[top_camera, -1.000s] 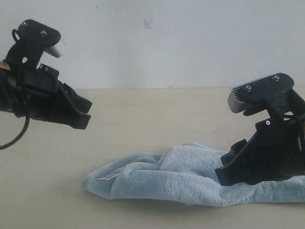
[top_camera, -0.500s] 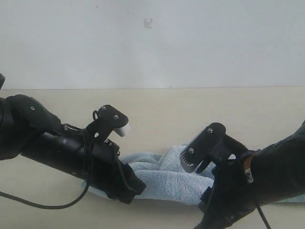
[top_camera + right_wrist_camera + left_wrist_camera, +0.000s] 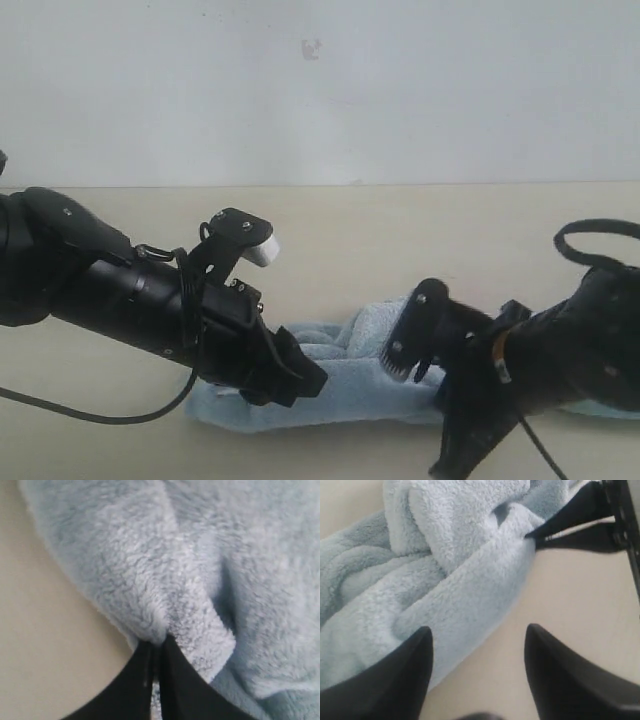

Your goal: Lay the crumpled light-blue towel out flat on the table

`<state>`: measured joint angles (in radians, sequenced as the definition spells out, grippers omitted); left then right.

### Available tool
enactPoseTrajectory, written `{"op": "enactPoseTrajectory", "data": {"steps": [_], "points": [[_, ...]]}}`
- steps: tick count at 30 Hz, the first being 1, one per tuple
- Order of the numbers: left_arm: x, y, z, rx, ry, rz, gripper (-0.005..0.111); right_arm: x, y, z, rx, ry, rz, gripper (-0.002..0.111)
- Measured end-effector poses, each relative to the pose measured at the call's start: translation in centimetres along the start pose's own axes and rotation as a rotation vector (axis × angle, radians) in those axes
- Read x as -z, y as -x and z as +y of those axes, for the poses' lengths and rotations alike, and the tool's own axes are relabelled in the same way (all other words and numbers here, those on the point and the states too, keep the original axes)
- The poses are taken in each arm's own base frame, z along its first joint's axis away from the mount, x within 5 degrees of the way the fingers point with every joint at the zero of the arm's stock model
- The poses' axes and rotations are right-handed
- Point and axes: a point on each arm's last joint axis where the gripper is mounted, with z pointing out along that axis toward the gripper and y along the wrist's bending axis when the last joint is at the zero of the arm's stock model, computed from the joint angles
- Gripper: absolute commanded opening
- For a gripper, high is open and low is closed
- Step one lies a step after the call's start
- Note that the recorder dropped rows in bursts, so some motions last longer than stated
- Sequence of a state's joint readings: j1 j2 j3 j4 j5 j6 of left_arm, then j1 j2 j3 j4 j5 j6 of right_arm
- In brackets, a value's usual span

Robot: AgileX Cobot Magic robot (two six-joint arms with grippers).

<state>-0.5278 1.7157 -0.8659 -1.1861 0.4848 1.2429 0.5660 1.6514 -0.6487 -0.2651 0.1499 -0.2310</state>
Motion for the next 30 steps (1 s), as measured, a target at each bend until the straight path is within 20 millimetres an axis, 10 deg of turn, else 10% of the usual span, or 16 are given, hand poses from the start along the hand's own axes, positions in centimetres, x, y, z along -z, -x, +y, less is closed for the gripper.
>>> {"op": "enactPoseTrajectory", "data": {"steps": [10, 22, 30], "points": [[0.0, 0.0, 0.0, -0.079, 0.001, 0.003, 0.053, 5.6, 2.7, -6.1, -0.294, -0.162, -0.097, 0.000], [-0.2, -1.6, 0.3, -0.284, 0.018, 0.095, 0.060, 3.8, -2.2, -11.3, -0.670, -0.247, -0.017, 0.001], [-2.3, -2.3, 0.5, -0.112, -0.049, 0.083, 0.064, 3.1, -2.3, -11.7, -0.727, -0.247, -0.055, 0.043]]}}
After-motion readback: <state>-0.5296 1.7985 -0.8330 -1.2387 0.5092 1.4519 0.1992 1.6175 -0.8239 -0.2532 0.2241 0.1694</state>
